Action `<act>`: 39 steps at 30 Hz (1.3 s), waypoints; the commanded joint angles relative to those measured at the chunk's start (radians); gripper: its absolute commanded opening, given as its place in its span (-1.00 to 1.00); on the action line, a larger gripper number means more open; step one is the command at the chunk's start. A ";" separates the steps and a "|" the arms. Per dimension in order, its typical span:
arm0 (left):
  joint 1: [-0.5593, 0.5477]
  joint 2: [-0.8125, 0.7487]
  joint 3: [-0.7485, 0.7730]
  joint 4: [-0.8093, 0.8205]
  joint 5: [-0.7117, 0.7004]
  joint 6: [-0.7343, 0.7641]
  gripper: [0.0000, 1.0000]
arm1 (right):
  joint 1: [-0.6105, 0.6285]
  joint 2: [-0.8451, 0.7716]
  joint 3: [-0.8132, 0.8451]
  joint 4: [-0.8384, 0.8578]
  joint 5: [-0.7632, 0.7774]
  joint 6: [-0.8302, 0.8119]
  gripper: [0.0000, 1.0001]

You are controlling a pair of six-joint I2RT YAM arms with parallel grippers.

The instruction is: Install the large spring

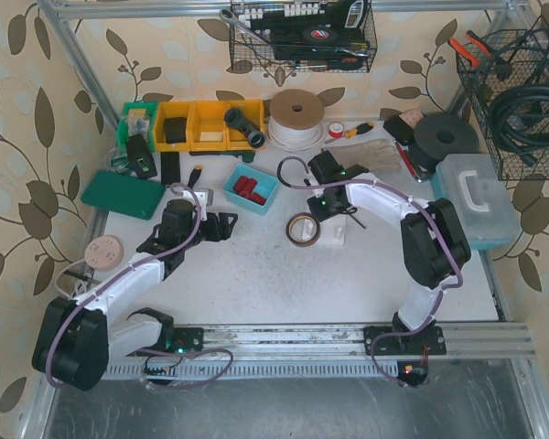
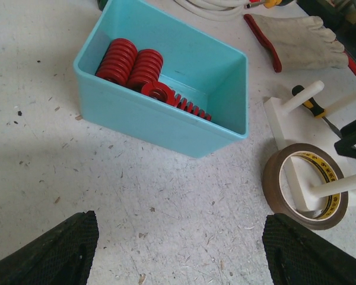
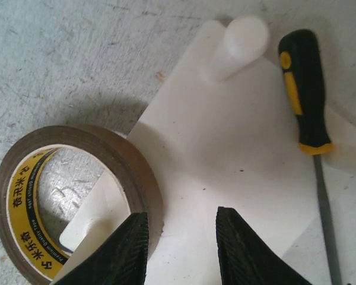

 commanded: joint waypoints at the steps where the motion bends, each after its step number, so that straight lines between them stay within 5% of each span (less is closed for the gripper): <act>1: -0.009 -0.036 -0.005 0.037 -0.013 0.018 0.58 | 0.007 0.029 0.021 -0.017 -0.066 -0.007 -0.29; 12: -0.009 -0.025 -0.002 0.038 0.001 0.020 0.58 | 0.043 0.115 0.036 -0.009 -0.029 0.007 -0.29; 18: -0.009 -0.016 0.003 0.038 0.009 0.018 0.58 | 0.045 0.127 0.039 -0.005 -0.004 0.015 -0.50; 29: -0.009 0.028 0.020 0.041 0.049 0.014 0.60 | 0.044 0.048 0.014 0.019 0.014 0.026 -0.82; 39: -0.009 -0.006 0.009 0.051 0.077 0.008 0.75 | 0.045 -0.063 -0.015 0.089 0.040 0.094 -0.89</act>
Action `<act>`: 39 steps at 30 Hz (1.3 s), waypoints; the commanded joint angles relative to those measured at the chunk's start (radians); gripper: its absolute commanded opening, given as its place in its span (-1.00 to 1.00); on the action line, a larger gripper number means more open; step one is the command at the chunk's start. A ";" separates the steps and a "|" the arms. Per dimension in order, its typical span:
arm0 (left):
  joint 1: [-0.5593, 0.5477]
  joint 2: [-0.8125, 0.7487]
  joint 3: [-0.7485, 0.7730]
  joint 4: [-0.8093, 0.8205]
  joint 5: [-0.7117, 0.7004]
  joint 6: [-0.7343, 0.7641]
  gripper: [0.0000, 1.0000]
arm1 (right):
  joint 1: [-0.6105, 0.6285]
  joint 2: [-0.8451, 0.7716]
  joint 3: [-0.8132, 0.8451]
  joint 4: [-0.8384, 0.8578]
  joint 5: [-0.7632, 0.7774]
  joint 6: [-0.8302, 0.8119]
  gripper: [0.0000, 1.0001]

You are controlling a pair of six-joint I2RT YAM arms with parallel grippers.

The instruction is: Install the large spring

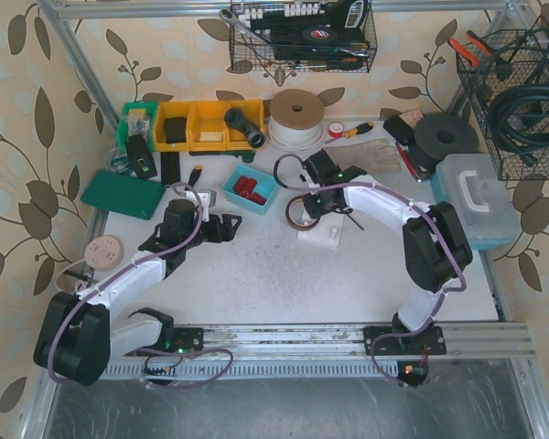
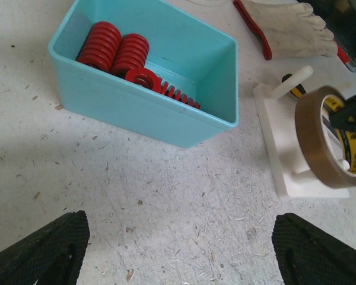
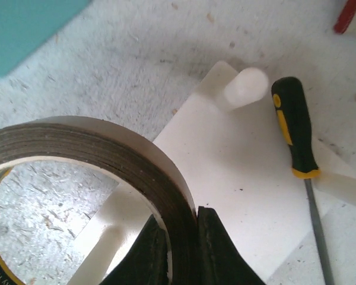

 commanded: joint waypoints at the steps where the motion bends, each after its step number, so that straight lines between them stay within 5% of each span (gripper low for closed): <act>1: -0.009 -0.038 0.009 0.041 0.030 0.012 0.79 | 0.004 -0.081 -0.022 0.045 0.018 0.052 -0.89; 21: -0.009 -0.103 -0.014 0.024 -0.020 0.021 0.82 | -0.170 -0.547 -0.274 0.218 0.331 0.167 -0.92; 32: -0.009 -0.128 -0.031 0.033 -0.041 0.015 0.79 | -0.317 -0.462 -0.287 0.250 0.622 0.128 -0.92; 39: -0.009 -0.128 -0.034 0.025 -0.065 0.023 0.79 | -0.380 -0.301 -0.219 0.244 0.595 0.114 -0.93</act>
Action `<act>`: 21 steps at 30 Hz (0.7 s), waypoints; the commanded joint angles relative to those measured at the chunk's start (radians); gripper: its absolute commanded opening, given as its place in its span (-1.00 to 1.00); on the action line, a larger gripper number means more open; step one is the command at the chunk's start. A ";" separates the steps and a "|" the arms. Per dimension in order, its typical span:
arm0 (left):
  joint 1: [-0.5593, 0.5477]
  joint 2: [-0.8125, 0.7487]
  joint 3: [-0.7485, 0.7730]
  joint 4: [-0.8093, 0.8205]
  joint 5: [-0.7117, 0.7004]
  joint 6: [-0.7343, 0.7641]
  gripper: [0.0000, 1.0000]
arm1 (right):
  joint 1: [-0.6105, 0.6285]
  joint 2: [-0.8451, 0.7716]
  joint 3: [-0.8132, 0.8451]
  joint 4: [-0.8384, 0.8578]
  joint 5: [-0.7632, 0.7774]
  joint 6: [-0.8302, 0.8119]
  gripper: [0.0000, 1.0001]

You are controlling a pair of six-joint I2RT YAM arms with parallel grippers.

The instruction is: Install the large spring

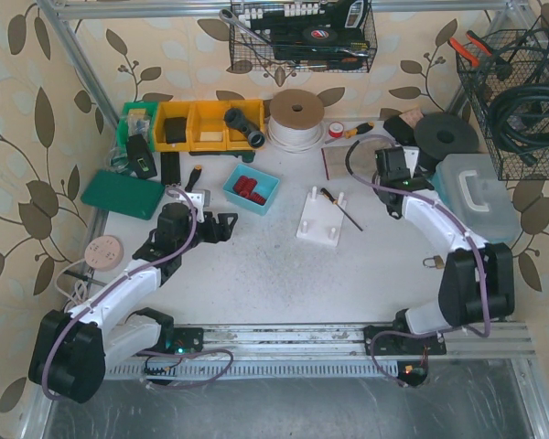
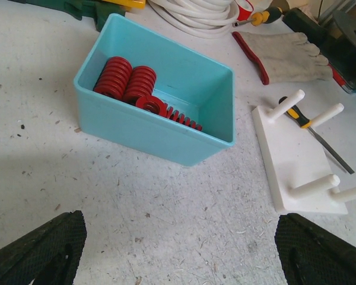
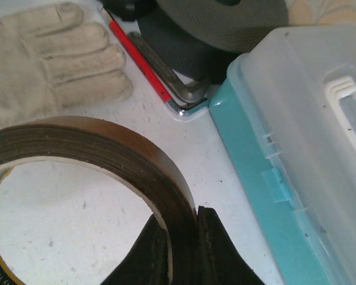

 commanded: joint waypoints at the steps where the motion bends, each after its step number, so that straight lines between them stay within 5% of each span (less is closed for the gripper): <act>1: -0.009 -0.021 -0.001 0.019 -0.019 0.020 0.79 | -0.033 0.085 0.065 0.029 -0.010 -0.015 -0.93; 12: -0.009 -0.046 -0.009 0.022 -0.019 0.020 0.79 | -0.114 0.360 0.213 -0.040 -0.164 -0.011 -0.88; 21: -0.009 -0.043 -0.008 0.026 -0.017 0.020 0.77 | -0.153 0.447 0.244 -0.065 -0.223 0.000 -0.54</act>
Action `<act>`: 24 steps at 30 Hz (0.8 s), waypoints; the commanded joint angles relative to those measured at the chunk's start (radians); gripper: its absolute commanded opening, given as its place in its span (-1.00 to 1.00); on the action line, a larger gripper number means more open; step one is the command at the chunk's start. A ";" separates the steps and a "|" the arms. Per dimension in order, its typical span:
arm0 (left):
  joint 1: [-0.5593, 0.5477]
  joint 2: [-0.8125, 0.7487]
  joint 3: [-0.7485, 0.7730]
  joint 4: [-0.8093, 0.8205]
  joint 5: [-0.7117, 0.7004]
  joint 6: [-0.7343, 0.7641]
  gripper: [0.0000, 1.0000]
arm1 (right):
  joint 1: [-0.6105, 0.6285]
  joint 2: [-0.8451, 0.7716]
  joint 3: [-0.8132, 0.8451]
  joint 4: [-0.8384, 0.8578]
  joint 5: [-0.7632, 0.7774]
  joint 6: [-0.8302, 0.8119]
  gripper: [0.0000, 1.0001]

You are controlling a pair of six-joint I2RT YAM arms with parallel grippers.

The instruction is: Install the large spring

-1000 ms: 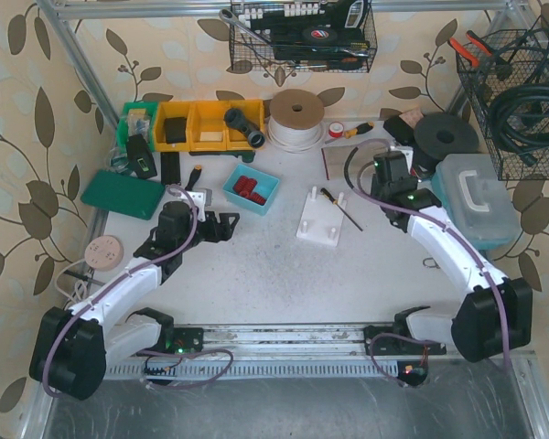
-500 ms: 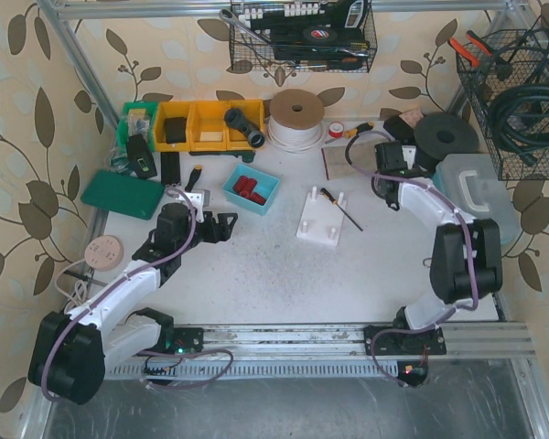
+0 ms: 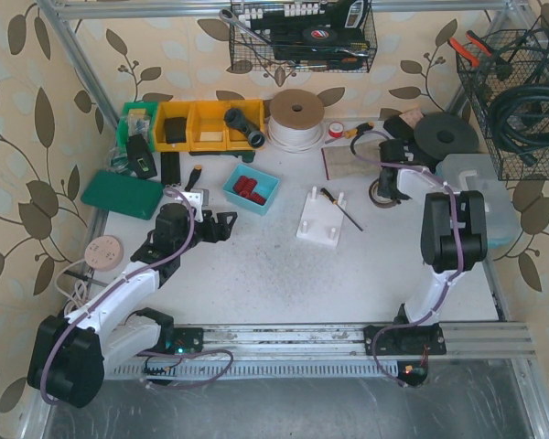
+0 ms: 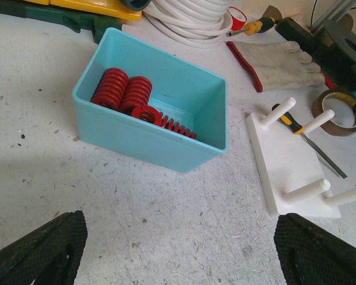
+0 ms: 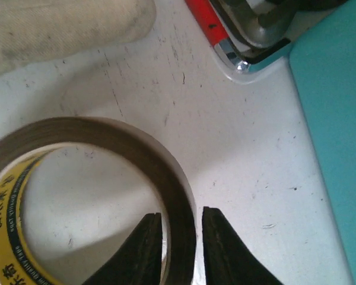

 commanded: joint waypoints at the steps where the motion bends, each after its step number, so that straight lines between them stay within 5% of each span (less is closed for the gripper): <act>1: -0.009 -0.013 -0.009 0.026 -0.013 0.019 0.77 | -0.015 0.033 0.047 -0.031 -0.028 0.013 -0.50; 9: -0.009 -0.006 -0.007 0.035 0.002 0.015 0.77 | -0.020 -0.023 0.042 -0.065 -0.066 0.012 -0.28; 24: -0.010 0.012 -0.003 0.044 0.040 0.005 0.76 | 0.153 -0.257 -0.040 0.003 -0.389 -0.200 -0.42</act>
